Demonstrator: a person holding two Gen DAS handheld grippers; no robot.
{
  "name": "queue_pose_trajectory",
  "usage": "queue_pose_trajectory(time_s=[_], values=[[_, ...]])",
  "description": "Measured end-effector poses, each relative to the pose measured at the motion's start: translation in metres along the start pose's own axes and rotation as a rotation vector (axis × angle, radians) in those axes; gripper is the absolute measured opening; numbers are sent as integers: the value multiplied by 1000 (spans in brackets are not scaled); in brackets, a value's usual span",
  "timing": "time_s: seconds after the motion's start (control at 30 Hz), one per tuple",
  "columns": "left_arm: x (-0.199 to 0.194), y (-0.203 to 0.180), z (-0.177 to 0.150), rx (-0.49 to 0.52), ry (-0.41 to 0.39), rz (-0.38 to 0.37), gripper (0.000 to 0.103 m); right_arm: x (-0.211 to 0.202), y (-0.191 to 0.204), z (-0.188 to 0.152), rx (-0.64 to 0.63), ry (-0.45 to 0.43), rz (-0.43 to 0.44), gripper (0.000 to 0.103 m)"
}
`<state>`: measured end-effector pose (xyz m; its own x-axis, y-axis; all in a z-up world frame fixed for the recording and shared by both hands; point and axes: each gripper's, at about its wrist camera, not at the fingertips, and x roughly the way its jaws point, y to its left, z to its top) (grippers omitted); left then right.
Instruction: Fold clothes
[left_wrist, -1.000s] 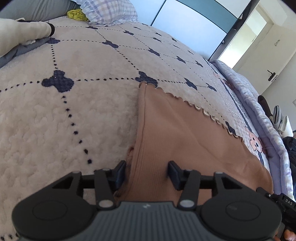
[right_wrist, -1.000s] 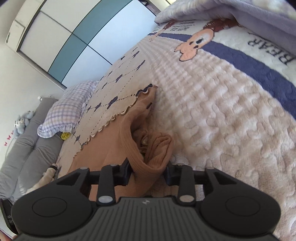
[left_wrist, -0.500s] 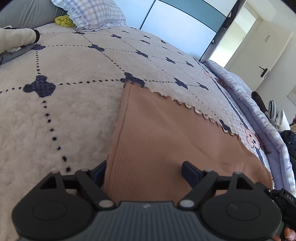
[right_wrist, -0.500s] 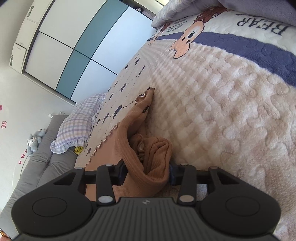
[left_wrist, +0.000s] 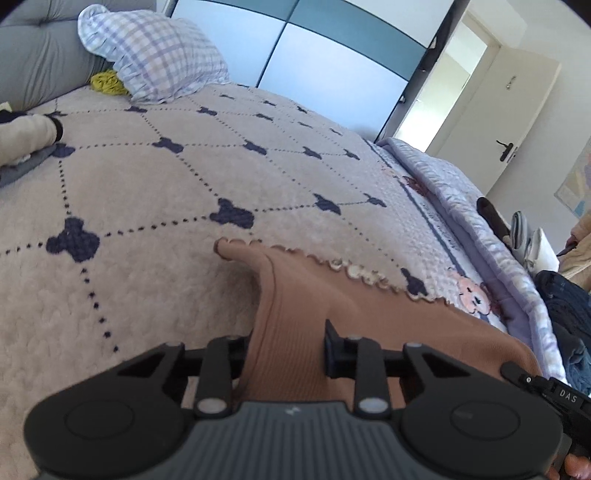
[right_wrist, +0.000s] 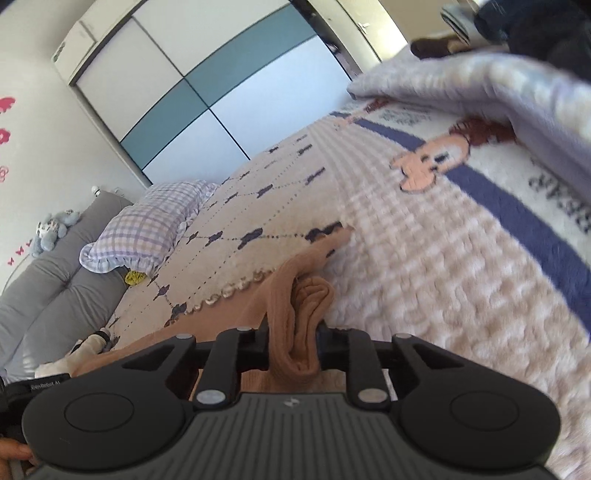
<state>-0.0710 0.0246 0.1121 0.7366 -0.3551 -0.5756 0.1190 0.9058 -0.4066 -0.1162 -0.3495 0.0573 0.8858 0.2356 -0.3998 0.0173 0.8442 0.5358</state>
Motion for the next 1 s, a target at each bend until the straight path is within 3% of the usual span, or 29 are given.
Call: queue_pose_trajectory(time_s=[0.17, 0.27, 0.5, 0.67, 0.8, 0.9, 0.97, 1.0], values=[[-38, -11, 12, 50, -41, -100, 29, -45, 24, 46, -52, -97, 40, 21], [-49, 0, 18, 13, -44, -141, 29, -54, 47, 68, -104, -107, 58, 21], [-77, 47, 46, -61, -113, -107, 29, -10, 125, 96, -291, -52, 124, 20], [-119, 93, 99, -69, -225, 12, 29, 58, 208, 114, -378, -23, 263, 20], [-195, 124, 150, -55, -436, 146, 29, 120, 304, 130, -425, -38, 454, 20], [-240, 139, 160, -42, -583, 289, 29, 164, 371, 137, -416, -49, 626, 21], [-237, 153, 153, -82, -583, 382, 31, 206, 406, 131, -408, -13, 661, 29], [-223, 163, 145, -111, -557, 430, 32, 230, 422, 123, -418, 10, 641, 45]])
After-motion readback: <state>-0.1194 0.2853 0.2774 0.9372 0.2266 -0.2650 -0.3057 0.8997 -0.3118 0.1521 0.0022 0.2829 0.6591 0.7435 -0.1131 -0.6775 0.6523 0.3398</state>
